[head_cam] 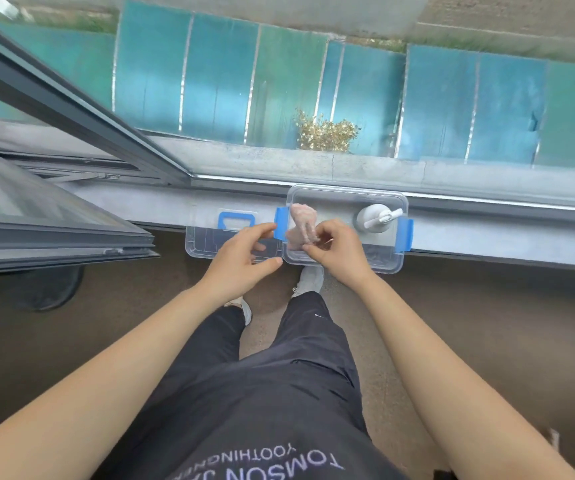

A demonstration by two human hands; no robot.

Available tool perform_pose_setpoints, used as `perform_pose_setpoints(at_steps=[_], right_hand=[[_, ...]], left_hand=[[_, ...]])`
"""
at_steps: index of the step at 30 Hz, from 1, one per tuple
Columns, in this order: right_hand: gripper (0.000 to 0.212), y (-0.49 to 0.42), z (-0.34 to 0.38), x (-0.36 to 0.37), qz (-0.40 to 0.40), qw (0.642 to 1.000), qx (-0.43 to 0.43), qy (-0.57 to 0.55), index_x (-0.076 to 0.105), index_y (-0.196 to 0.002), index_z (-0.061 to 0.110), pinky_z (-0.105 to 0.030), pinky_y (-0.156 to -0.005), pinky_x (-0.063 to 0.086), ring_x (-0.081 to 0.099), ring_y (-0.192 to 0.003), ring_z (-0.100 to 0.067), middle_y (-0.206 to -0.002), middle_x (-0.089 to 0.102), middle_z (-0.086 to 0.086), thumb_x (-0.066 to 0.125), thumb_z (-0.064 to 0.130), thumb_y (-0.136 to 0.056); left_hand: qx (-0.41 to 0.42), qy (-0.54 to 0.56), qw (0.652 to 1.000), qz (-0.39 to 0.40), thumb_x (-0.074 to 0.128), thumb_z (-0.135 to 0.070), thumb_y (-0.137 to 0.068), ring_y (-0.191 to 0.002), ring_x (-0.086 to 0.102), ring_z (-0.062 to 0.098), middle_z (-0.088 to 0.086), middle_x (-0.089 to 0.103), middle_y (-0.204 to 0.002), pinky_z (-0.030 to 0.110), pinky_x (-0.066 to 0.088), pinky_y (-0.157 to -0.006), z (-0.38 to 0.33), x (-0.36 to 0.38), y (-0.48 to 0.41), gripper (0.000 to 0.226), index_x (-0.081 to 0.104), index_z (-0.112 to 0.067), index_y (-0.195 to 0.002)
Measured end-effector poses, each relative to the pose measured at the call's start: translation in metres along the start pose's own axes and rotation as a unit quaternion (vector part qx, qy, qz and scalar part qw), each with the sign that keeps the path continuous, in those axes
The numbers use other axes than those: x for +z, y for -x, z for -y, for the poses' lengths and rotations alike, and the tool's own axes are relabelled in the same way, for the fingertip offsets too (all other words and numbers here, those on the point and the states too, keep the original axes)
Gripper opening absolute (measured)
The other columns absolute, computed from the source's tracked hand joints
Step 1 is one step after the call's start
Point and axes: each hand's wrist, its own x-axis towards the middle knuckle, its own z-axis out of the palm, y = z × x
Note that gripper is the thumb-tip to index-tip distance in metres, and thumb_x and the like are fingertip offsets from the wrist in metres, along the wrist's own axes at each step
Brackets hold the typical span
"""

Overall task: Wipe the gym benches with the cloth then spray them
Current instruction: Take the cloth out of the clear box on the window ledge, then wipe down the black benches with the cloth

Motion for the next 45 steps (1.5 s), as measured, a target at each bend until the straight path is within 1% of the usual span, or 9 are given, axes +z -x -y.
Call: perform_pose_setpoints(at_steps=[4, 7, 9, 13, 22, 26, 30, 33, 45], right_hand=[[0.015, 0.055, 0.045, -0.030, 0.003, 0.996, -0.051, -0.073, 0.067, -0.087, 0.005, -0.040, -0.079, 0.053, 0.063, -0.086, -0.021, -0.091, 0.065, -0.003, 0.080, 0.009, -0.081], [0.013, 0.090, 0.073, -0.051, 0.000, 0.987, -0.030, -0.156, 0.069, -0.092, 0.006, -0.037, -0.079, 0.053, 0.067, -0.087, -0.017, -0.091, 0.070, -0.007, 0.079, 0.009, -0.084], [0.016, 0.110, 0.083, -0.059, -0.024, 0.976, -0.005, -0.217, 0.066, -0.091, 0.004, -0.037, -0.077, 0.053, 0.065, -0.083, -0.017, -0.090, 0.070, -0.013, 0.079, 0.009, -0.083], [0.020, 0.143, 0.086, -0.063, -0.123, 0.950, 0.042, -0.284, 0.061, -0.087, 0.007, -0.037, -0.078, 0.053, 0.063, -0.082, -0.015, -0.084, 0.067, -0.003, 0.080, 0.001, -0.082], [0.026, 0.242, 0.080, 0.003, -0.255, 0.914, 0.260, -0.180, 0.067, -0.103, 0.024, -0.039, -0.089, 0.055, 0.066, -0.089, -0.016, -0.095, 0.072, 0.003, 0.082, 0.020, -0.083], [0.051, 0.288, 0.098, 0.045, -0.341, 0.861, 0.316, -0.207, 0.059, -0.133, 0.025, -0.025, -0.090, 0.046, 0.059, -0.101, -0.007, -0.123, 0.062, 0.007, 0.080, 0.027, -0.086], [0.061, 0.324, 0.119, 0.088, -0.459, 0.800, 0.264, -0.282, 0.049, -0.142, 0.038, -0.028, -0.099, 0.051, 0.059, -0.115, -0.006, -0.142, 0.048, 0.013, 0.077, 0.026, -0.089], [0.068, 0.355, 0.125, 0.114, -0.505, 0.765, 0.240, -0.319, 0.043, -0.149, 0.040, -0.024, -0.100, 0.050, 0.056, -0.122, -0.007, -0.147, 0.044, 0.016, 0.075, 0.022, -0.092], [0.011, 0.521, 0.103, 0.263, -0.626, 0.599, 0.341, -0.366, 0.069, -0.080, 0.027, -0.040, -0.070, 0.054, 0.065, -0.070, -0.018, -0.074, 0.070, 0.005, 0.072, 0.038, -0.081]], left_hand=[[0.055, 0.044, 0.997, 0.026, 0.076, -0.058, -0.073, -0.133, 0.046, 0.001, -0.014, 0.044, -0.150, 0.021, 0.041, -0.105, -0.032, -0.011, 0.007, 0.089, 0.036, -0.044, -0.151], [0.090, 0.073, 0.983, 0.143, 0.079, -0.048, -0.080, -0.125, 0.054, 0.000, -0.016, 0.063, -0.131, 0.020, 0.041, -0.104, -0.052, -0.019, 0.010, 0.049, 0.059, -0.051, -0.125], [0.101, 0.074, 0.972, 0.198, 0.080, -0.030, -0.088, -0.092, 0.062, 0.002, -0.016, 0.069, -0.095, 0.019, 0.045, -0.084, -0.059, -0.016, 0.014, 0.015, 0.071, -0.037, -0.097], [0.098, 0.146, 0.966, 0.189, 0.076, -0.025, -0.089, -0.066, 0.053, 0.005, -0.004, 0.058, -0.073, 0.019, 0.043, -0.061, -0.060, -0.004, 0.020, 0.038, 0.057, 0.007, -0.088], [0.203, 0.104, 0.934, 0.275, 0.072, -0.020, -0.093, -0.072, 0.065, 0.014, -0.004, 0.069, -0.077, 0.037, 0.055, -0.070, -0.081, 0.012, 0.030, 0.008, 0.066, -0.018, -0.088], [0.361, -0.064, 0.857, 0.362, 0.066, -0.031, -0.090, -0.067, 0.052, -0.001, -0.016, 0.061, -0.070, 0.027, 0.044, -0.068, -0.087, 0.034, 0.043, 0.013, 0.063, -0.021, -0.083], [0.424, -0.165, 0.773, 0.442, 0.059, -0.047, -0.091, -0.066, 0.046, 0.028, 0.014, 0.052, -0.070, 0.050, 0.043, -0.068, -0.083, 0.059, 0.078, 0.041, 0.057, -0.006, -0.085], [0.430, -0.200, 0.699, 0.535, 0.058, -0.044, -0.098, -0.063, 0.059, 0.026, 0.002, 0.062, -0.063, 0.053, 0.050, -0.073, -0.078, 0.075, 0.120, 0.027, 0.063, -0.018, -0.094], [0.501, -0.366, 0.517, 0.590, 0.063, -0.052, -0.084, -0.074, 0.063, 0.002, -0.023, 0.070, -0.081, 0.028, 0.049, -0.068, -0.015, 0.169, 0.282, 0.009, 0.068, -0.044, -0.087]])
